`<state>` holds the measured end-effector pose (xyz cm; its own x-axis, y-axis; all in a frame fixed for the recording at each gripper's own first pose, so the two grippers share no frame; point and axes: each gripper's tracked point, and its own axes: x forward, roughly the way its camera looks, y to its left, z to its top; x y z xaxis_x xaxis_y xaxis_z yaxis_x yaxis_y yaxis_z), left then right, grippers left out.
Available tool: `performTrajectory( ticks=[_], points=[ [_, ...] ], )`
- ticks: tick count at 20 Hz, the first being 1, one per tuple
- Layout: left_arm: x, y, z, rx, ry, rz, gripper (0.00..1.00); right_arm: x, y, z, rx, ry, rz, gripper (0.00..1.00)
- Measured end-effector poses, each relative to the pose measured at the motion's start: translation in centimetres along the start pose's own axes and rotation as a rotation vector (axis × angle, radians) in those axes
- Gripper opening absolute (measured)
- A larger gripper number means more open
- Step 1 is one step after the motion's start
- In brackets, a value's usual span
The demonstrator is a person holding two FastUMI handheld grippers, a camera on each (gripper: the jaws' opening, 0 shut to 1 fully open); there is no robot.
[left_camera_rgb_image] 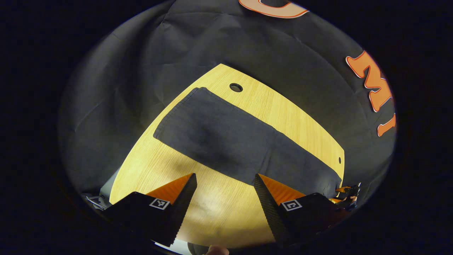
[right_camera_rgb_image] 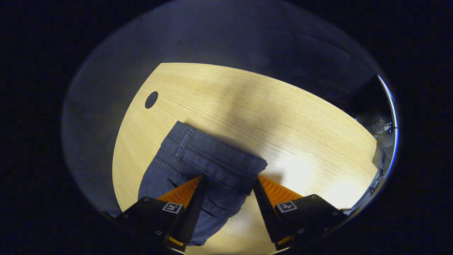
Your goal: Grasp the waist and the cuffs of the jeans and fold them to make the two legs overlap; first hold the waist and fold one-third of the jeans toward the cuffs, then hold the cuffs and fold the remaining one-third in the same direction to finish folding.
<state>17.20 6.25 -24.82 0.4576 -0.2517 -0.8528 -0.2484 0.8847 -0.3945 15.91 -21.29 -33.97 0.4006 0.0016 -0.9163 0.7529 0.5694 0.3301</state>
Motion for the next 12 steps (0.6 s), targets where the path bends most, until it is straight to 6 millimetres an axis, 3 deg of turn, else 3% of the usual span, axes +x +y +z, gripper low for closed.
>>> performTrajectory(
  ticks=[1,3,4,6,7,12],
  points=[
    [-0.2,-0.1,-0.4,-0.011,0.005,-0.006,0.99,0.1,0.2,-0.3,-0.001,0.002,0.012,0.67],
    [-0.2,-0.4,-1.5,-0.027,0.012,-0.012,0.99,0.4,0.8,-0.4,0.028,-0.006,0.036,0.52],
    [-0.3,-0.3,-2.0,-0.031,0.017,-0.010,0.99,1.2,1.2,0.1,0.047,-0.026,0.044,0.31],
    [-0.5,-0.4,-2.9,-0.027,0.027,-0.018,0.99,1.5,1.4,0.1,0.041,-0.013,0.063,0.27],
    [-0.5,-0.3,-3.3,-0.020,0.033,-0.014,0.99,1.6,1.5,0.2,0.046,-0.015,0.061,0.31],
    [-1.0,-0.7,-3.5,-0.021,0.028,-0.013,0.98,-1.3,1.9,0.2,0.023,-0.053,0.113,0.31]
  ],
)
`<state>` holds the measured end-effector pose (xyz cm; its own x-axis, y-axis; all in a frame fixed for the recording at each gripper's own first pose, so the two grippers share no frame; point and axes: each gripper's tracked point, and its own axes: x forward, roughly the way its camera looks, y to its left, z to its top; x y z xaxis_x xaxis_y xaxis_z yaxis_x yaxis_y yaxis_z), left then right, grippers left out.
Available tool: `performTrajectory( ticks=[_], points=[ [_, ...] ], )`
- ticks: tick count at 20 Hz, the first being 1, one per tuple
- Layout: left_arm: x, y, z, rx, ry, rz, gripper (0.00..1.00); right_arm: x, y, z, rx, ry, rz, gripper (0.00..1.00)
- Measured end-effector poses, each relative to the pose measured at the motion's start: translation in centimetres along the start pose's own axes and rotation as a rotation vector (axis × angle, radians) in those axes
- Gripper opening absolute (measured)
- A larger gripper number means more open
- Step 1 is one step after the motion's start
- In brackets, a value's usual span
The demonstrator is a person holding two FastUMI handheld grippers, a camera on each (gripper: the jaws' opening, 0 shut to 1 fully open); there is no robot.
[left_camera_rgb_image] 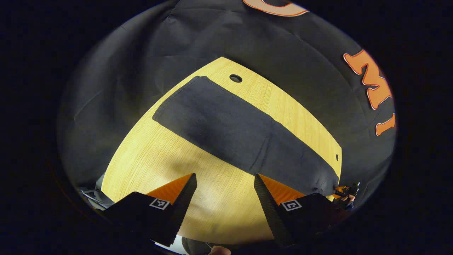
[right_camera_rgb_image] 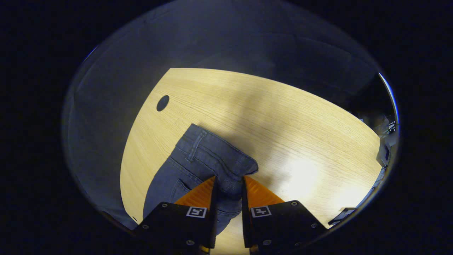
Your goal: Grasp the waist and the cuffs of the jeans and fold them to make the two legs overlap; first hold the waist and fold one-third of the jeans toward the cuffs, then hold the cuffs and fold the remaining one-third in the same direction to finish folding.
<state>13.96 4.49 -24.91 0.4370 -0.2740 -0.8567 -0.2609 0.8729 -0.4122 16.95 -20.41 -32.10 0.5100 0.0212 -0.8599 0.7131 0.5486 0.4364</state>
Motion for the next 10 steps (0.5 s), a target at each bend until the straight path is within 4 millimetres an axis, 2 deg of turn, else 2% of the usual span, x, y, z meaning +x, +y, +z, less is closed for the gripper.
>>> performTrajectory(
  ticks=[1,2,3,7,10],
  points=[
    [0.1,0.0,-0.1,0.000,0.000,0.002,0.98,-0.9,0.5,0.4,-0.005,-0.012,0.034,0.31],
    [0.0,-0.1,-0.1,0.001,0.000,-0.002,0.98,-0.9,1.5,0.4,0.001,-0.039,0.060,0.31],
    [0.0,-0.1,-0.1,0.001,-0.002,0.000,0.98,-1.6,2.3,0.5,-0.021,-0.037,0.082,0.19],
    [0.0,-0.4,-0.1,-0.013,-0.007,0.000,0.98,-2.7,3.6,0.2,-0.045,-0.036,0.143,0.19],
    [0.1,-0.5,0.1,-0.008,-0.008,-0.017,0.98,-5.2,4.6,0.2,-0.051,-0.061,0.186,0.19]
  ],
)
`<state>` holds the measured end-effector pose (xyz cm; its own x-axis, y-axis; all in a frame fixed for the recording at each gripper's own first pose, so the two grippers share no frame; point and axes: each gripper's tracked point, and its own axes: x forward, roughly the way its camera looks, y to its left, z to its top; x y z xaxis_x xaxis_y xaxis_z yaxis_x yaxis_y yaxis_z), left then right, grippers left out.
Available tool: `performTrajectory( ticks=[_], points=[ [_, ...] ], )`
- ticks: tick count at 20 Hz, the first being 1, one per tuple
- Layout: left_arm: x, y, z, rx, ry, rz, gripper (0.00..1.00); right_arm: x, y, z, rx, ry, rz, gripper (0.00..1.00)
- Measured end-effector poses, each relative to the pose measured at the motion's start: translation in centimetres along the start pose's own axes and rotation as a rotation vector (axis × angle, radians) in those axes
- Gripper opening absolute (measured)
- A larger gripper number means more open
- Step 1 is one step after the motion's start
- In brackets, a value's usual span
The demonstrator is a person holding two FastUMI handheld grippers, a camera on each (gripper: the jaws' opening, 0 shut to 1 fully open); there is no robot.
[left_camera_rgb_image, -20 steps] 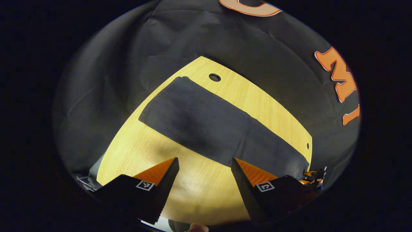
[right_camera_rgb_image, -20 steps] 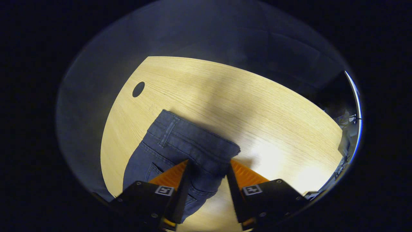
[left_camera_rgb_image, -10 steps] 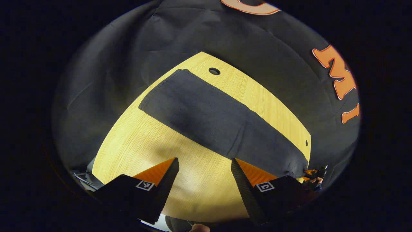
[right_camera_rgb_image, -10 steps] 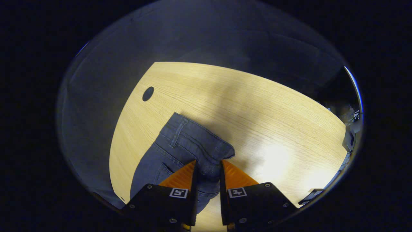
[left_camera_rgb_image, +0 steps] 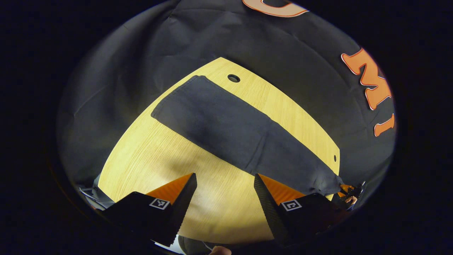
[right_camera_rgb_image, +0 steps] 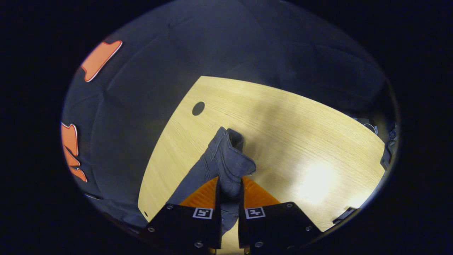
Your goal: Grasp the waist and the cuffs of the jeans and fold them to make the two legs overlap; first hold the waist and fold one-third of the jeans toward the cuffs, then hold the cuffs and fold the remaining one-third in the same direction to finish folding.
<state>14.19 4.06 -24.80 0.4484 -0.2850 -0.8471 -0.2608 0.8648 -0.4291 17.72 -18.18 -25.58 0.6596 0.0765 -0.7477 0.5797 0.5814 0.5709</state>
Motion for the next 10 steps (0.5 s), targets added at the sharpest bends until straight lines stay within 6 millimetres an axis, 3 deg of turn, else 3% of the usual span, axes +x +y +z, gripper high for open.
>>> performTrajectory(
  ticks=[5,10],
  points=[
    [0.0,-0.4,-0.1,-0.006,0.001,-0.023,0.98,-3.2,4.6,-0.4,-0.047,-0.041,0.077,0.19],
    [-0.4,-0.6,-0.2,-0.003,0.012,-0.047,0.99,-6.2,9.0,-3.4,-0.110,-0.045,0.123,0.19]
  ],
)
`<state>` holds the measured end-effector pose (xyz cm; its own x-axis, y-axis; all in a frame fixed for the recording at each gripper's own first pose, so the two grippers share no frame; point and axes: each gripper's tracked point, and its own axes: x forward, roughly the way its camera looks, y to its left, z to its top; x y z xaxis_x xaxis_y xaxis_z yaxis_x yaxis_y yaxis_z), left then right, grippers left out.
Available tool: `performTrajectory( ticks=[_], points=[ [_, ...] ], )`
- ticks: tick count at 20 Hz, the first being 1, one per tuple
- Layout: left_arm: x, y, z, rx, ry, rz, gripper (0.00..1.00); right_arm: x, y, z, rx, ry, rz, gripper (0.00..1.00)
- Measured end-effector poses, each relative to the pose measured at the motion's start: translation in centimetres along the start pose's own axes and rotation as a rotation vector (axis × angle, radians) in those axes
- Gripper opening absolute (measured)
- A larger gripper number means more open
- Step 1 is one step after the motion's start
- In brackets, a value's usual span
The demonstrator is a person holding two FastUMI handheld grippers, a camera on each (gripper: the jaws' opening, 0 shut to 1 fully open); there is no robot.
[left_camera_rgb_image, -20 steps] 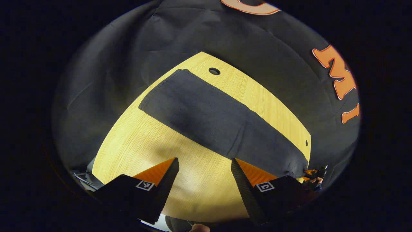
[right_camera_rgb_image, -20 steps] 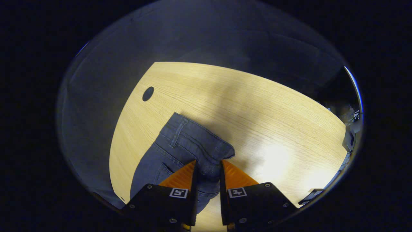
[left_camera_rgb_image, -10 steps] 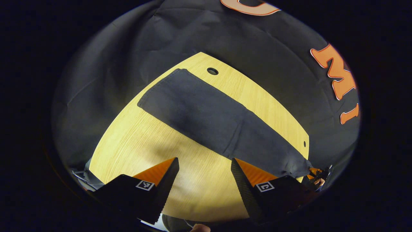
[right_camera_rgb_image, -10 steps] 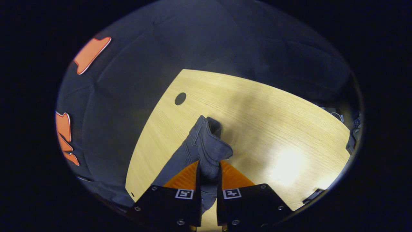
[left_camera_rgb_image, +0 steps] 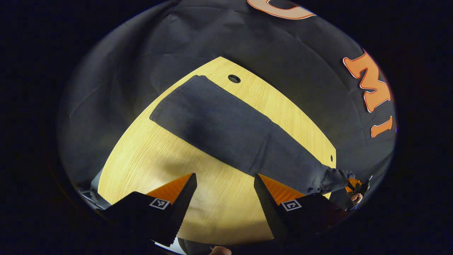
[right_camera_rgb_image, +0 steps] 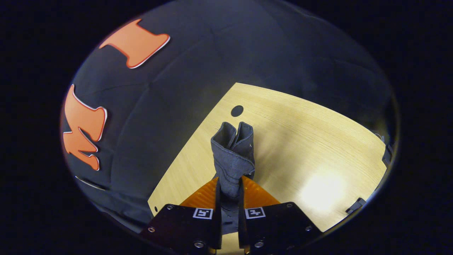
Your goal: Grasp the waist and the cuffs of the jeans and fold them to make the two legs overlap; first hold the waist and fold one-third of the jeans toward the cuffs, then hold the cuffs and fold the remaining one-third in the same direction to finish folding.
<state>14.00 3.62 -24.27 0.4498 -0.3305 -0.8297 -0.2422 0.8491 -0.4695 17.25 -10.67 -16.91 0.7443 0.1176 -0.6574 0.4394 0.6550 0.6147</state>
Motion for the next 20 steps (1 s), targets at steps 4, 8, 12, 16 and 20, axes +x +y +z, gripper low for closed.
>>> performTrajectory(
  ticks=[4,8,12,16,20],
  points=[
    [-0.3,-0.3,-0.1,-0.004,0.014,-0.026,0.99,-1.1,4.2,-2.1,-0.081,-0.012,0.006,0.19],
    [-0.4,-0.2,-0.2,0.003,0.017,-0.037,0.98,-2.1,7.9,-4.4,-0.177,-0.016,0.018,0.19],
    [-0.7,-0.3,-0.3,0.000,0.023,-0.047,0.98,-2.7,11.0,-7.3,-0.268,-0.009,0.029,0.19],
    [-1.0,-0.4,0.0,-0.015,0.024,-0.062,0.98,-2.6,13.9,-11.5,-0.355,0.032,0.048,0.19],
    [-1.0,-0.5,0.1,-0.030,0.015,-0.061,0.98,-1.7,15.5,-14.6,-0.417,0.071,0.052,0.19]
  ],
)
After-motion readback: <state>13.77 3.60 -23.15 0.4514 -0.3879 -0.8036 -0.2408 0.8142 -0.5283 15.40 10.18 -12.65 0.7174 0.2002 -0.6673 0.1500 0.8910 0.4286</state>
